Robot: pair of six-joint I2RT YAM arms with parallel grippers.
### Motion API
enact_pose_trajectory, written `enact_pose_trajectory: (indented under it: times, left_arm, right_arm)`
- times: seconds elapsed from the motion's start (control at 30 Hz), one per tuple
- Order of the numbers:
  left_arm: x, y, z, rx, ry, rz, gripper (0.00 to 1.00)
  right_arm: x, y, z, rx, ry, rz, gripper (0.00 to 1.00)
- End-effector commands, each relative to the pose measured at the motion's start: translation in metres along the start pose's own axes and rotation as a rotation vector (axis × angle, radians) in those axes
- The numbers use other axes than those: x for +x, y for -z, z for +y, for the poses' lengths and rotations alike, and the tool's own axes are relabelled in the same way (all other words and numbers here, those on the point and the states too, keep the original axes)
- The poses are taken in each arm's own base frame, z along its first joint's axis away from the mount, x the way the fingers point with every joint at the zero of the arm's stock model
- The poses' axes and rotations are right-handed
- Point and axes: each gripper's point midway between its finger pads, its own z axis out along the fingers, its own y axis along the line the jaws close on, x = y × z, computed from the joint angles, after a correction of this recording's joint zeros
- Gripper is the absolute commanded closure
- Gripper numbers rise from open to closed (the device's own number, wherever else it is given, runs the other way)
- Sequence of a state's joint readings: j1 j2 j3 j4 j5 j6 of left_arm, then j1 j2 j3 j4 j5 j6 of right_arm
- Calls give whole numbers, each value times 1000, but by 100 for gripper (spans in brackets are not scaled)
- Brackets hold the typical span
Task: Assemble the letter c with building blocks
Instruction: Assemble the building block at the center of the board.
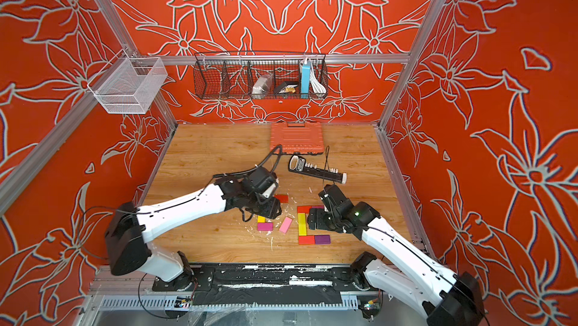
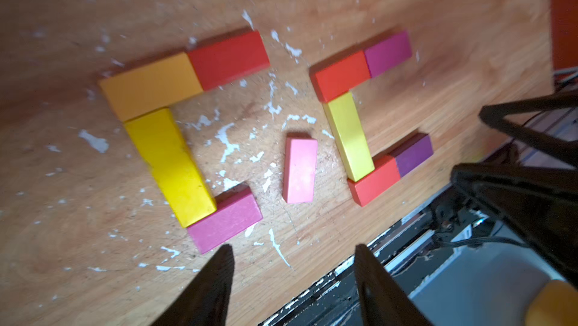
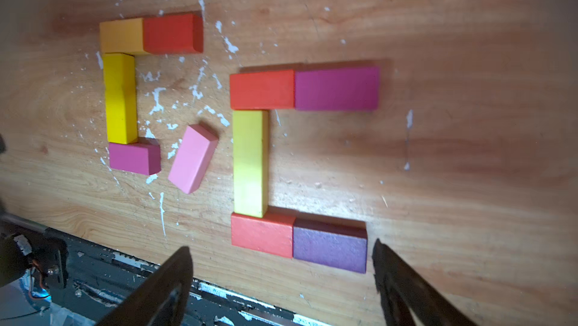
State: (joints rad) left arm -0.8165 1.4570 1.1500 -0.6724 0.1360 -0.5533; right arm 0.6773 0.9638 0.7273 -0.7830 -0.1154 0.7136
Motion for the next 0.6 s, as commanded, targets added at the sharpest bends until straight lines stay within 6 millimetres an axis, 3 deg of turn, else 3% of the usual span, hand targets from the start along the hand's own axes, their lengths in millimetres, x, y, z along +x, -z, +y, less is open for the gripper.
enact_pose_trajectory:
  times: [0.0, 0.13, 0.3, 0.43, 0.57]
  left_arm:
    - [-6, 17, 25, 7, 90, -42, 31]
    - [-16, 41, 58, 13, 176, -102, 24]
    - [-24, 58, 96, 5, 277, -147, 2]
    - [-27, 66, 115, 10, 333, -157, 2]
    - [-30, 70, 121, 37, 362, -166, 2]
  right_arm:
    - [-19, 2, 31, -51, 170, -19, 9]
    - [-20, -11, 65, -19, 385, 31, 8]
    - [0, -41, 90, 6, 614, 178, 7]
    - [11, -58, 94, 16, 696, 241, 7]
    - [13, -64, 94, 10, 737, 259, 7]
